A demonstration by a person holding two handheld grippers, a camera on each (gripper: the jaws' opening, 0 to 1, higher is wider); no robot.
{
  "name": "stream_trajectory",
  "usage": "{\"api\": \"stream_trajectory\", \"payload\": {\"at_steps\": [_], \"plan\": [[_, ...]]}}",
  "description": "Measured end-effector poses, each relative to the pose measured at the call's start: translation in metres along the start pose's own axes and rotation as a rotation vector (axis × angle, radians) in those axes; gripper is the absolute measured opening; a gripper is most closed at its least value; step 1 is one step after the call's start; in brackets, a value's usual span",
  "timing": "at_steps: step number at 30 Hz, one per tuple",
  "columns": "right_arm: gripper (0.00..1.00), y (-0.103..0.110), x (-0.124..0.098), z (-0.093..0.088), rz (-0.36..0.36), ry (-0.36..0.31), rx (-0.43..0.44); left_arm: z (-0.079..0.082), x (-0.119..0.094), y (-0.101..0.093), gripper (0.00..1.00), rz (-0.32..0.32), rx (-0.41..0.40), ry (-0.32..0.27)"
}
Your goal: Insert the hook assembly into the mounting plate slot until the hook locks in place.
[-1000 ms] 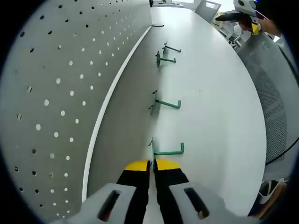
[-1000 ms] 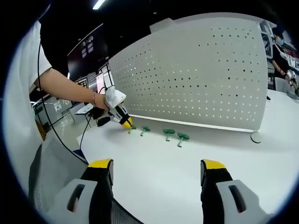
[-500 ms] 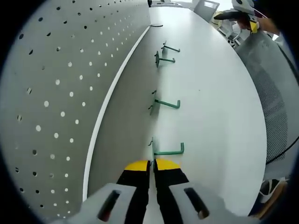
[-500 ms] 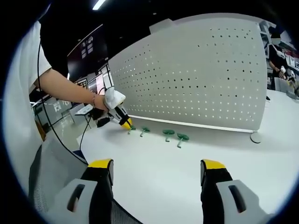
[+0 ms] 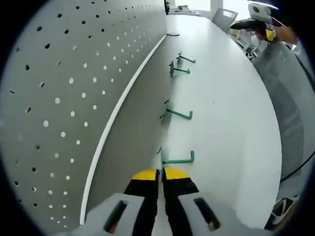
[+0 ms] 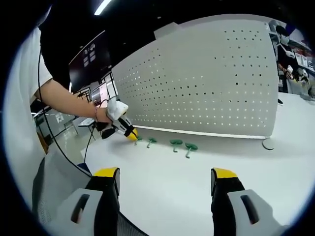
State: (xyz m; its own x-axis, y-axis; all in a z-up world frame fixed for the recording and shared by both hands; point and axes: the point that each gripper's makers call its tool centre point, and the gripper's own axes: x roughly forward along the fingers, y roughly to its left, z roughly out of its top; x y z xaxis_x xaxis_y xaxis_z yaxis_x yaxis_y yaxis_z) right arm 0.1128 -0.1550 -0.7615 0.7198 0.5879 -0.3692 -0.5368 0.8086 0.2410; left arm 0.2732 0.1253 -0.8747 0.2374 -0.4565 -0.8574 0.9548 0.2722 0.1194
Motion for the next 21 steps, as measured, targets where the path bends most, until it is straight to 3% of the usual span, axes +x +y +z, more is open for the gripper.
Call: {"api": "stream_trajectory", "payload": {"at_steps": [3,21], "plan": [[0.73,0.0,0.0,0.002,-0.002,-0.006,0.006,0.004,-0.002,0.004,0.03,0.017,-0.039,-0.027],[0.73,0.001,-0.001,0.004,0.002,-0.012,0.002,0.034,-0.019,0.006,0.02,0.095,-0.071,-0.171]]}}
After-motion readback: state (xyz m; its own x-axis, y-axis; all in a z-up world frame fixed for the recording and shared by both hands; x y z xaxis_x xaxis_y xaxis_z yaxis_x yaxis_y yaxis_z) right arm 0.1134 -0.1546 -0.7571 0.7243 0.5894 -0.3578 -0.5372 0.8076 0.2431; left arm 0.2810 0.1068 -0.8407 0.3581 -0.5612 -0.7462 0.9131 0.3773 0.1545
